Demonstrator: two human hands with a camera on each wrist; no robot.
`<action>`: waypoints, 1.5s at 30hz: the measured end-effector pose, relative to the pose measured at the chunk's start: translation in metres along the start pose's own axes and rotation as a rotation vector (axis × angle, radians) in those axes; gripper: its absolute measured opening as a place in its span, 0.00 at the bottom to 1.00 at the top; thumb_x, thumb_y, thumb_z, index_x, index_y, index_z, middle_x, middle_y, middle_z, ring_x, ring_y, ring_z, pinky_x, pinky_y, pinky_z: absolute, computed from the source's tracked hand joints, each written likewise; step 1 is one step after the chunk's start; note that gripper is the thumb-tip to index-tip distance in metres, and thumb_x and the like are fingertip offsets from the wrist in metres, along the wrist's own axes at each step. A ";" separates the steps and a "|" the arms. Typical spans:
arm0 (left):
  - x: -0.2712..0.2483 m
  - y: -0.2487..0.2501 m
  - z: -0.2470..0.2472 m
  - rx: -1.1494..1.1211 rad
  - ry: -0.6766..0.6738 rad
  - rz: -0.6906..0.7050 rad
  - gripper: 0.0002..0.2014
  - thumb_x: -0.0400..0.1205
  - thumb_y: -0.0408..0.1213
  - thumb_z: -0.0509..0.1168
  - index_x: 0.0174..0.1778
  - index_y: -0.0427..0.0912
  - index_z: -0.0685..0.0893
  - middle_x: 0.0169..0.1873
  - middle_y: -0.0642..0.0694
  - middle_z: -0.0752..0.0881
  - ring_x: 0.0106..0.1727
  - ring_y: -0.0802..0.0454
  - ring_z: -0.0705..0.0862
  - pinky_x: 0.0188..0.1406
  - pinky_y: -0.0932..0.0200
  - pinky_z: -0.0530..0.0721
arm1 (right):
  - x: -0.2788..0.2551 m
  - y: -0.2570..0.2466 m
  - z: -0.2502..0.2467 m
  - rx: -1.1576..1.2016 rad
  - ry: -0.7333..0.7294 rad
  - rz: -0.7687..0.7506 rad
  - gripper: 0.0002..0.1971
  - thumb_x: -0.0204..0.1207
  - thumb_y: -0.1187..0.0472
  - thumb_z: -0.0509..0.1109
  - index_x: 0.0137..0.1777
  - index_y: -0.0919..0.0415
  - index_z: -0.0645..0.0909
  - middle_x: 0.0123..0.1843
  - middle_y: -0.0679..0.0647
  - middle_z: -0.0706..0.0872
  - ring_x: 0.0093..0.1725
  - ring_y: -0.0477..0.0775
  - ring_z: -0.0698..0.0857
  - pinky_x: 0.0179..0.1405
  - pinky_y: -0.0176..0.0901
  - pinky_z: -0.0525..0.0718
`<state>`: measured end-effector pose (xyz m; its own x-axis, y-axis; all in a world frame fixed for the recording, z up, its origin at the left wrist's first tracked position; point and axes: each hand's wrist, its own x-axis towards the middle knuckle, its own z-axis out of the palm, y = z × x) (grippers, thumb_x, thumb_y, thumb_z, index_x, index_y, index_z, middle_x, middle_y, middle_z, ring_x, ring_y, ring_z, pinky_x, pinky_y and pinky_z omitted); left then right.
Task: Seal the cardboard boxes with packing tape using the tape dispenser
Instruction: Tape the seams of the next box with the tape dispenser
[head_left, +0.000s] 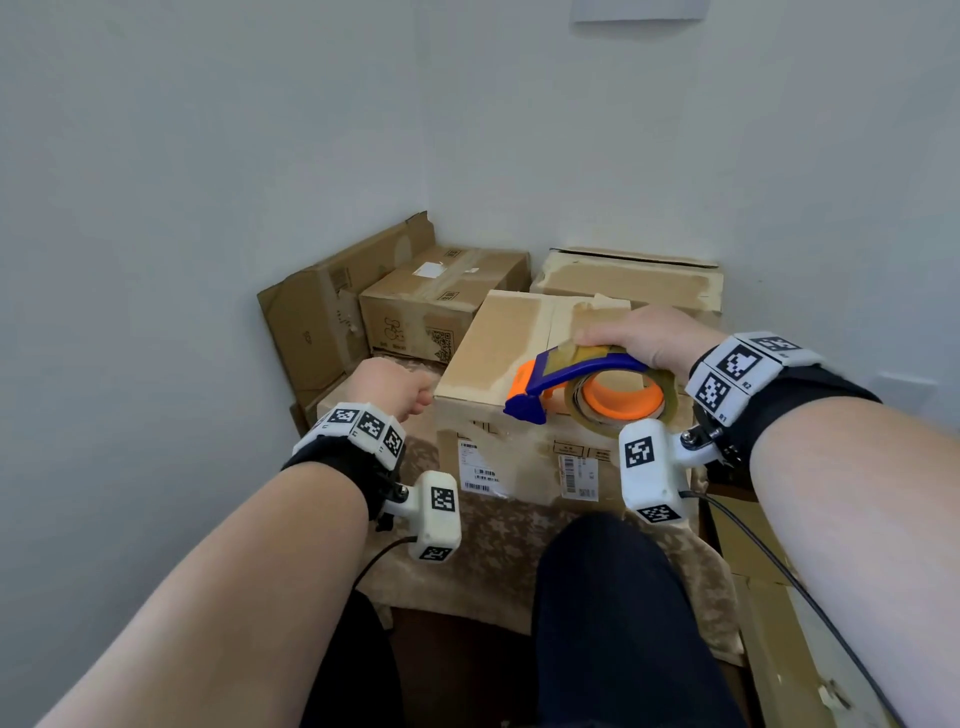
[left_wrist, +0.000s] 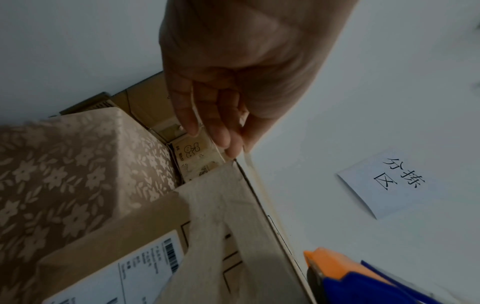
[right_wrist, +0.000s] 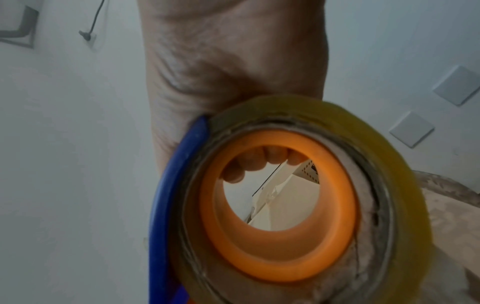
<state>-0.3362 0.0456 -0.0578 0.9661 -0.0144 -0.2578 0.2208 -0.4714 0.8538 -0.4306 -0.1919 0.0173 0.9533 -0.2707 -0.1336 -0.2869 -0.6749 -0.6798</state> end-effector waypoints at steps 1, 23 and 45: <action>0.001 -0.001 0.001 0.003 0.008 0.008 0.16 0.81 0.33 0.64 0.26 0.35 0.77 0.23 0.44 0.78 0.23 0.51 0.71 0.28 0.61 0.69 | 0.000 0.000 0.000 -0.026 -0.005 0.003 0.23 0.78 0.45 0.69 0.23 0.55 0.81 0.40 0.61 0.82 0.43 0.58 0.80 0.57 0.51 0.80; 0.002 -0.021 0.007 -0.034 0.212 0.104 0.14 0.78 0.41 0.70 0.28 0.37 0.87 0.24 0.48 0.87 0.27 0.55 0.81 0.45 0.53 0.85 | -0.011 -0.007 0.000 -0.114 -0.026 -0.031 0.19 0.78 0.45 0.67 0.29 0.55 0.76 0.41 0.63 0.82 0.44 0.58 0.80 0.57 0.51 0.79; 0.000 -0.023 0.007 -0.085 0.222 0.053 0.14 0.79 0.40 0.69 0.29 0.38 0.87 0.23 0.49 0.85 0.22 0.57 0.77 0.30 0.60 0.77 | -0.003 0.001 0.002 -0.012 0.019 0.001 0.18 0.73 0.44 0.71 0.34 0.58 0.80 0.34 0.59 0.83 0.36 0.56 0.80 0.49 0.48 0.79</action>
<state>-0.3421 0.0501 -0.0809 0.9803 0.1614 -0.1135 0.1700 -0.3995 0.9008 -0.4335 -0.1907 0.0160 0.9513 -0.2839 -0.1205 -0.2888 -0.6830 -0.6709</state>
